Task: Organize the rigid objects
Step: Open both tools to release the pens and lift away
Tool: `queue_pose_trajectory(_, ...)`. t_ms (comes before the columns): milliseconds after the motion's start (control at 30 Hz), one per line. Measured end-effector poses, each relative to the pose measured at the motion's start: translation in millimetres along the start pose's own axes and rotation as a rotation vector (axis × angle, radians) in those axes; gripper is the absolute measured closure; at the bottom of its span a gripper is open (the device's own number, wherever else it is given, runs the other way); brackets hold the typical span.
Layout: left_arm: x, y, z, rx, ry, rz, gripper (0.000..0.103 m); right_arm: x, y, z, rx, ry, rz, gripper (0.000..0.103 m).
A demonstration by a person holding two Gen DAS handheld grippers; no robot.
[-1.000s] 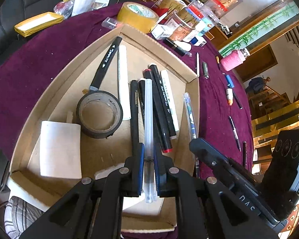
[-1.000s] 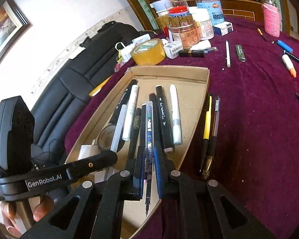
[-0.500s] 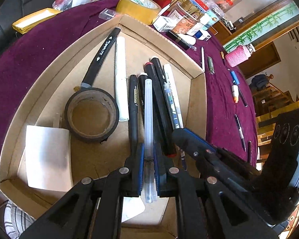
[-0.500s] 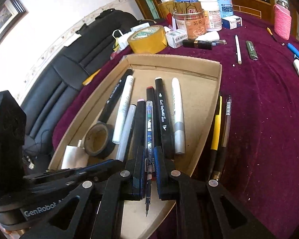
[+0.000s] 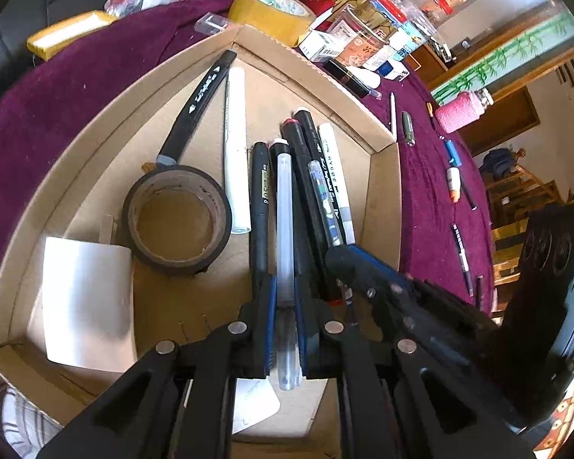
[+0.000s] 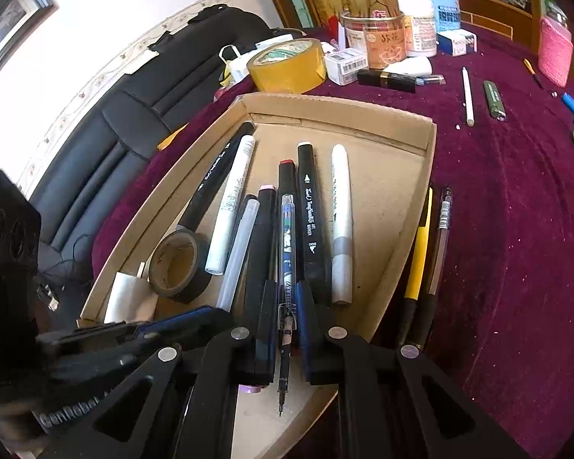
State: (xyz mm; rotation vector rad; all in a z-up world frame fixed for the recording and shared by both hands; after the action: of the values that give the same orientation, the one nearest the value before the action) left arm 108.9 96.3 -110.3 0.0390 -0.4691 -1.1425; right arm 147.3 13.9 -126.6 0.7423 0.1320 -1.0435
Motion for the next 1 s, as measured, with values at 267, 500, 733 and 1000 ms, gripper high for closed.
queue_pose_trajectory(267,-2,2,-1,-0.010,-0.021,0.036,0.096,-6,-7,1,0.010,-0.040,0.052,0.092)
queue_pose_trajectory(500,-2,3,4,-0.002,-0.029,0.048,0.081,-8,-14,6,0.016,-0.030,0.070,0.090)
queue_pose_trajectory(733,1,6,24,0.070,-0.026,0.056,0.064,-13,-16,25,0.072,0.069,0.072,0.068)
queue_pose_trajectory(1000,33,-3,44,0.128,-0.018,-0.033,0.053,8,-27,61,0.142,0.067,0.029,0.068)
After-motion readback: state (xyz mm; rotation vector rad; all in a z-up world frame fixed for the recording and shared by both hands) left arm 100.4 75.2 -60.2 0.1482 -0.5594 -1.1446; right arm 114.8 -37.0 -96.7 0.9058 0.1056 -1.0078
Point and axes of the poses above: each gripper's, at about its wrist camera, not at the fingertips, and z roughly against the way its jaws point, x to its right, y to its top, the point moved 8 cm from there along -z, roughly the way its jaws point, and after that the axes turned 10 degrees about y, right-handed, at the moved point
